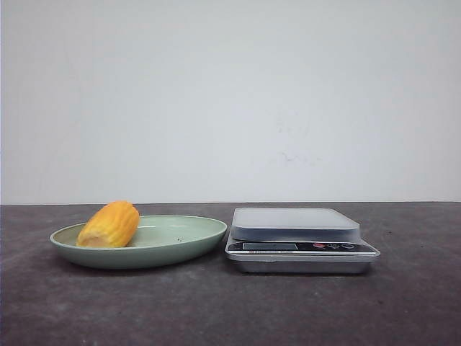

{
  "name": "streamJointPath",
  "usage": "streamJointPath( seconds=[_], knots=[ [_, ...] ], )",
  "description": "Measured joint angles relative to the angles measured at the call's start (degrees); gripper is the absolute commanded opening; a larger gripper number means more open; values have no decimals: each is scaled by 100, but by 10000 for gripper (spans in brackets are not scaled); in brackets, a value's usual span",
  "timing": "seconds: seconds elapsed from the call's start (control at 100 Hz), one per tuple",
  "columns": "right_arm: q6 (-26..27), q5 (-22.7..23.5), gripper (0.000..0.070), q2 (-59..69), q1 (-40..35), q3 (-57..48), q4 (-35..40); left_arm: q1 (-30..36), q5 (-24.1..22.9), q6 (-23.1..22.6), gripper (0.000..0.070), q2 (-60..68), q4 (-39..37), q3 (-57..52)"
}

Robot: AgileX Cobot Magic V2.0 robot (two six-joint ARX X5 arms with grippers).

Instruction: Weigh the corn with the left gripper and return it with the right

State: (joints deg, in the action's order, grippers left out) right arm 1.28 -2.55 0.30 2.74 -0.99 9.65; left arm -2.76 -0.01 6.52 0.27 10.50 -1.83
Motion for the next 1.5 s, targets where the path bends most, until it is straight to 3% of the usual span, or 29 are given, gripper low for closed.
streamJointPath(
  seconds=[1.16, 1.5],
  knots=[
    [0, 0, 6, 0, 0, 9, -249, 66, 2, -4, 18, 0, 0, 0],
    [129, 7, 6, 0, 0, 9, -1786, 66, 20, 1252, 21, 0, 0, 0]
  ],
)
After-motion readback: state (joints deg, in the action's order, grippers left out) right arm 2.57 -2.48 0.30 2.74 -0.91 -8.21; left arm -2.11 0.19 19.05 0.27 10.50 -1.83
